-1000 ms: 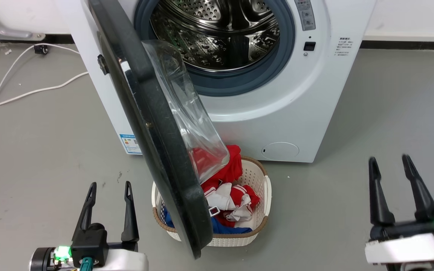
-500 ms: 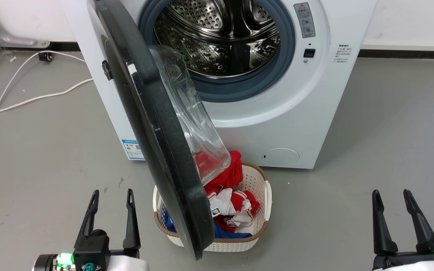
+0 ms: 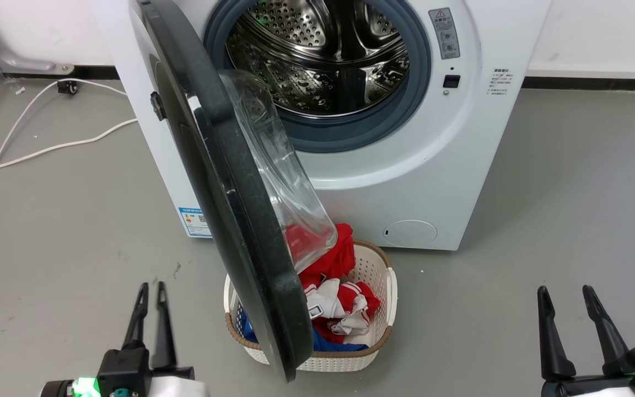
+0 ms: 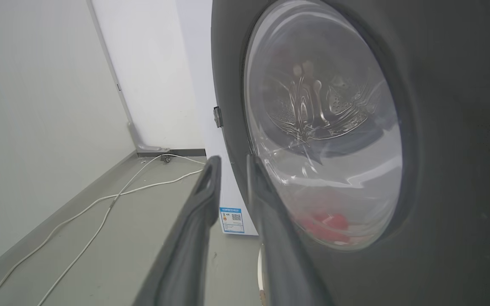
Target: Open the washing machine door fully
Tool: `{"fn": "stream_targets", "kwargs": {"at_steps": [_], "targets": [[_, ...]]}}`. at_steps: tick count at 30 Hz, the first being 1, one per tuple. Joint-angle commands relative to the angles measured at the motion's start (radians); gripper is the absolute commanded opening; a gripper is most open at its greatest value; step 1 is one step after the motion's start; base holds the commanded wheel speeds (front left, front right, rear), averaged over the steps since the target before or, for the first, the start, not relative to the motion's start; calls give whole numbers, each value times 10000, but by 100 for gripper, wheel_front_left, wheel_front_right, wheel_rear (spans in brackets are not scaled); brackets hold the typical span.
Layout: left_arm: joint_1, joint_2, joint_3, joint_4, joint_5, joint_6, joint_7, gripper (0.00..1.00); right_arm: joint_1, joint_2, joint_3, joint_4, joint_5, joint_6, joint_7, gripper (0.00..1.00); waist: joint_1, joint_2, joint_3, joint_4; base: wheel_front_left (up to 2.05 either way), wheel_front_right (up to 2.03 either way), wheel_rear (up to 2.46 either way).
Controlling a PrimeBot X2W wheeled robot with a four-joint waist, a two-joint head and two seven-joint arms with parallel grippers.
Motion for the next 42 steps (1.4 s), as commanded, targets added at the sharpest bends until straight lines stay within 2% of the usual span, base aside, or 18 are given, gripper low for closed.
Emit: {"fn": "stream_targets", "kwargs": {"at_steps": [1,7,16,21,28,34,42], "targets": [[34,-9,50,-74,16,67,-24,0,95,33,-2,19,-19,-2,-18,100,0,0,-21,2,0,0,0],[-379,121,299,-865,125,241,-24,0,153,31,24,33,-104,-2,-18,100,0,0,-90,9,0,0,0],[-1098,496,-8,-3303,621,365,-24,0,180,32,78,75,-81,-2,-18,100,0,0,-157,-38,0,0,0],[-1617,648,-800,-4419,1006,254,-22,0,185,32,109,71,-103,-2,-18,100,0,0,-158,-49,0,0,0],[-2335,729,-2370,-5066,1297,-250,-22,0,151,31,156,108,-163,-2,-18,100,0,0,-167,-70,0,0,0],[-2567,589,-3657,-4945,1263,-604,-24,0,108,31,156,135,-209,-2,-18,100,0,0,-157,-82,0,0,0],[-2509,474,-4869,-4163,1018,-900,-24,0,76,31,208,181,-271,-2,-18,100,0,0,-105,-26,0,0,0]]}}
